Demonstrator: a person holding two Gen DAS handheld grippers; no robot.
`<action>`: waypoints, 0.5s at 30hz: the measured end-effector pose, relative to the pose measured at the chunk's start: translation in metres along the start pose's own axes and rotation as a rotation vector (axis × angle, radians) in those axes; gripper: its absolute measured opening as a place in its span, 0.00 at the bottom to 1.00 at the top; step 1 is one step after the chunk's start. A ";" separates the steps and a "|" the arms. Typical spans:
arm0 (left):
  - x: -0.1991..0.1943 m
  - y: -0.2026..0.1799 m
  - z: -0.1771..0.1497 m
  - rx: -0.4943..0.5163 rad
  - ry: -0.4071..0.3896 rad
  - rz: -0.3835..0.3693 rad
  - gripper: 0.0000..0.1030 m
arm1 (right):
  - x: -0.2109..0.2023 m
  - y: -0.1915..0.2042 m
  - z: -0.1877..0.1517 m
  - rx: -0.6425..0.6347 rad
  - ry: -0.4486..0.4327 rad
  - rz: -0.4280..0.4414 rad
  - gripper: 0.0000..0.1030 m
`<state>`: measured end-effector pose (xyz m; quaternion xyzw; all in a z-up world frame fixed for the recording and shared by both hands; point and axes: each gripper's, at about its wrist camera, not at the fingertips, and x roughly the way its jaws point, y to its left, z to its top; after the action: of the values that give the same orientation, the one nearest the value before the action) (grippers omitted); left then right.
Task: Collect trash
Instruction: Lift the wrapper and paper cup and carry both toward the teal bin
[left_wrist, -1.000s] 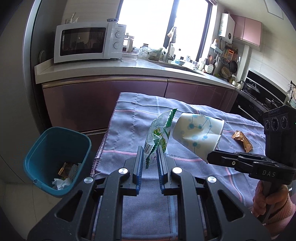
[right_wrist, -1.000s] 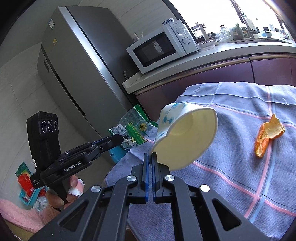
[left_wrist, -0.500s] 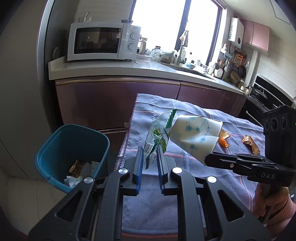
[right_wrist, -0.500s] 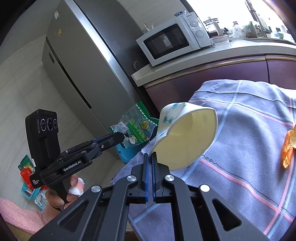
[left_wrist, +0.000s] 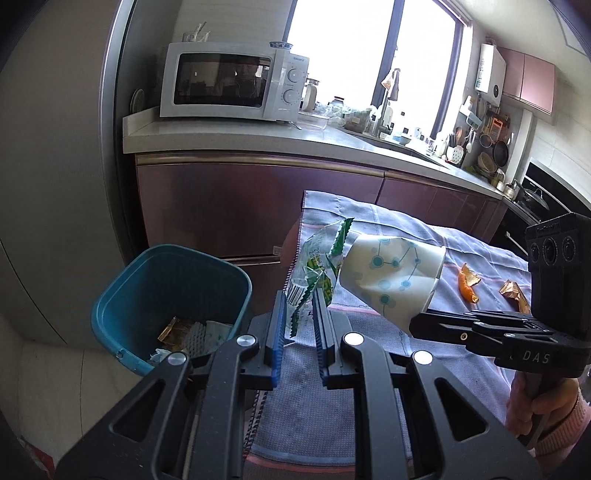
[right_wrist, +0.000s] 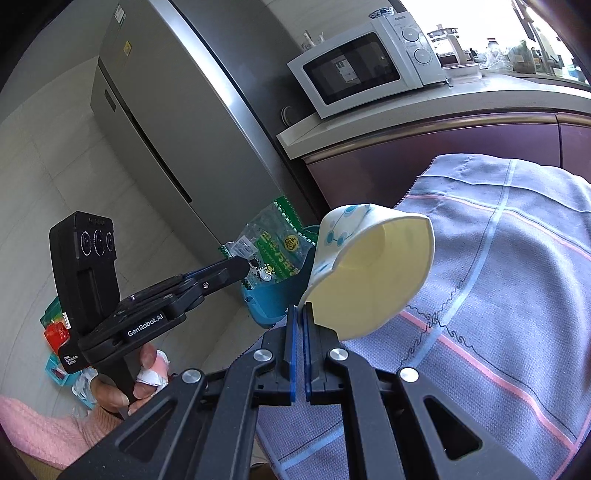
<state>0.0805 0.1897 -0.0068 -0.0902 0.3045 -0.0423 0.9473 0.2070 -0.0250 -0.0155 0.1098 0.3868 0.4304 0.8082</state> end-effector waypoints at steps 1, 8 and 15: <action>0.000 0.002 0.000 -0.003 0.000 0.003 0.15 | 0.002 0.001 0.001 -0.002 0.005 0.003 0.02; 0.002 0.012 0.000 -0.023 0.004 0.030 0.15 | 0.018 0.010 0.008 -0.023 0.031 0.020 0.02; 0.004 0.020 0.001 -0.038 0.004 0.054 0.15 | 0.031 0.017 0.016 -0.042 0.053 0.032 0.02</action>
<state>0.0844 0.2087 -0.0122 -0.1001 0.3095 -0.0111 0.9456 0.2178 0.0120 -0.0125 0.0876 0.3974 0.4540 0.7927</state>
